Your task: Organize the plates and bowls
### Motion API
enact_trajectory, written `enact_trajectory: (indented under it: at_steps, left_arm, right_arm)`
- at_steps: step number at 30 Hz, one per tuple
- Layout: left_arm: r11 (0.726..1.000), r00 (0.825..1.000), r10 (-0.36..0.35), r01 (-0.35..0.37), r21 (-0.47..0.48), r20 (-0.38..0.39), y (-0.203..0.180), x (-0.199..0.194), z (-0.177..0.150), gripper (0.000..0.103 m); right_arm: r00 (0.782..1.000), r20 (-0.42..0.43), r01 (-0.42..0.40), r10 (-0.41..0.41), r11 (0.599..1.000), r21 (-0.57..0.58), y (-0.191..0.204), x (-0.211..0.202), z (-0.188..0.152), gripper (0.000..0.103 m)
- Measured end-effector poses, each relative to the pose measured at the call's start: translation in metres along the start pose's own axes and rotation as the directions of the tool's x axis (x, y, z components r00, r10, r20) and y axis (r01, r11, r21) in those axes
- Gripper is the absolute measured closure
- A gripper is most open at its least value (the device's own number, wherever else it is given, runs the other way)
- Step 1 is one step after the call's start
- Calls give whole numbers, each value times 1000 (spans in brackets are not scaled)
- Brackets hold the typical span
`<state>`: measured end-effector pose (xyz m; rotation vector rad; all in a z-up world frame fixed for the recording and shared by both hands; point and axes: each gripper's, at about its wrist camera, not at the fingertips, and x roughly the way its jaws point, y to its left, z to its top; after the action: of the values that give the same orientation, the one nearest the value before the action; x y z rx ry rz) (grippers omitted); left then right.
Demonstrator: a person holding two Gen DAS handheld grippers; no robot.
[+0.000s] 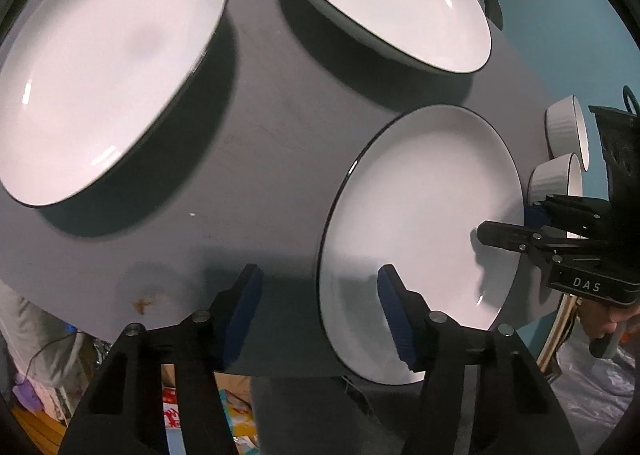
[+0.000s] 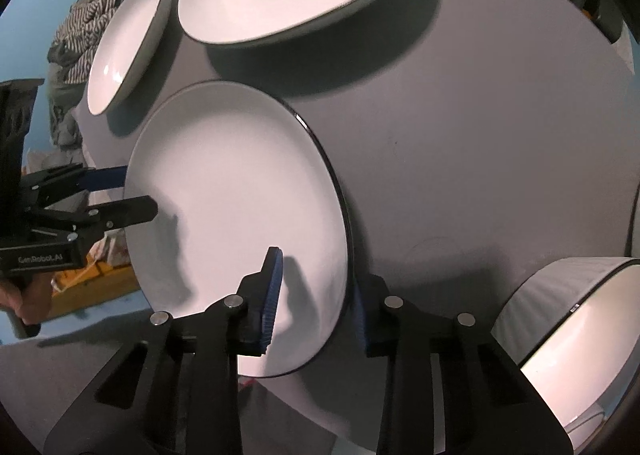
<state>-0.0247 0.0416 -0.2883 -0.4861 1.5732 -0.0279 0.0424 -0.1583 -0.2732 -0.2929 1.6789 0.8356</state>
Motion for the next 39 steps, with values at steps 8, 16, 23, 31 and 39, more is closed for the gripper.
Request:
enact_trajectory:
  at_steps: [8,16,23,31,39]
  left_arm:
    - [998,997,-62,63,15,-50,-3,7,3,79]
    - [996,994,-94,93,-8,-51,2,6,-1,80]
    - [995,994,-100,99,-11,-47,-2,9,0,80]
    - [994,994,-103,102,-29,-38,4,7,-1,81]
    - [994,995,-96,94,-47,-36,3,1,0,81]
  right_arm:
    - [997,-22,-70,70,998,8,-5,5,4,70]
    - [992,-46,-117,117,993,17,-23,5,2,72]
    - [990,-59,-126,129,991,51,-21,9,8,84]
    - [987,-74,-138,143,988,68,-17,15,6,86]
    - [988,-73,-130,136,988,80,-11,16,4,88]
